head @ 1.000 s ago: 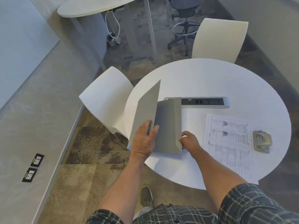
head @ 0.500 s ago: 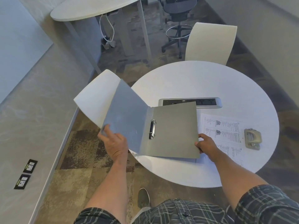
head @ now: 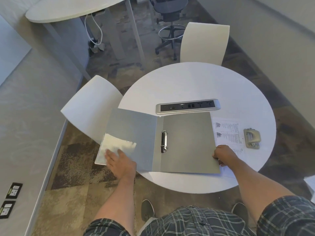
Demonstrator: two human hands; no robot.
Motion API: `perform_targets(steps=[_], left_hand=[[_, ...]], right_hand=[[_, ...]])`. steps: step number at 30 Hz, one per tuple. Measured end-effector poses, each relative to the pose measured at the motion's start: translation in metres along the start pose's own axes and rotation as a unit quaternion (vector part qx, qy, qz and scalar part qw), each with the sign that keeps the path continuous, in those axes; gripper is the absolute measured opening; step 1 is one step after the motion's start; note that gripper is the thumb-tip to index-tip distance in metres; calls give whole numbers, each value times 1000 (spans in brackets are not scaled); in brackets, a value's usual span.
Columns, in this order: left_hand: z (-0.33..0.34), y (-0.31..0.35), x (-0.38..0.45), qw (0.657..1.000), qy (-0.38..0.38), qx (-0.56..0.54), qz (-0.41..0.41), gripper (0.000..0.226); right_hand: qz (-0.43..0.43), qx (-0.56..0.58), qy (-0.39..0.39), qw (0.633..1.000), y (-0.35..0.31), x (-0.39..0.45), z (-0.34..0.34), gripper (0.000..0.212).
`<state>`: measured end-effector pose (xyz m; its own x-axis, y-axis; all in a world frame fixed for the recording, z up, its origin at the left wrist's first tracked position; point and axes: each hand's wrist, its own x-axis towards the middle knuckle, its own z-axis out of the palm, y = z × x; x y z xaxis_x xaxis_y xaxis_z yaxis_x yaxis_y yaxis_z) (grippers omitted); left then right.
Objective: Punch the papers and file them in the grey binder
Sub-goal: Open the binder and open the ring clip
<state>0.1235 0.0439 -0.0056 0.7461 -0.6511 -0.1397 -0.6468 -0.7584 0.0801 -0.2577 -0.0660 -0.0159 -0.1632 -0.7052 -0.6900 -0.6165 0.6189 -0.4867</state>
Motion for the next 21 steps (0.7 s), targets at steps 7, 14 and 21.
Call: perform_targets(steps=[7, 14, 21], left_hand=[[10, 40, -9, 975, -122, 67, 171, 69], [13, 67, -6, 967, -169, 68, 177, 65], [18, 83, -17, 939, -165, 136, 269, 70]], right_hand=[[42, -81, -2, 996, 5, -13, -9, 16], [49, -145, 21, 988, 1, -21, -9, 25], [49, -226, 83, 969, -18, -30, 0, 31]])
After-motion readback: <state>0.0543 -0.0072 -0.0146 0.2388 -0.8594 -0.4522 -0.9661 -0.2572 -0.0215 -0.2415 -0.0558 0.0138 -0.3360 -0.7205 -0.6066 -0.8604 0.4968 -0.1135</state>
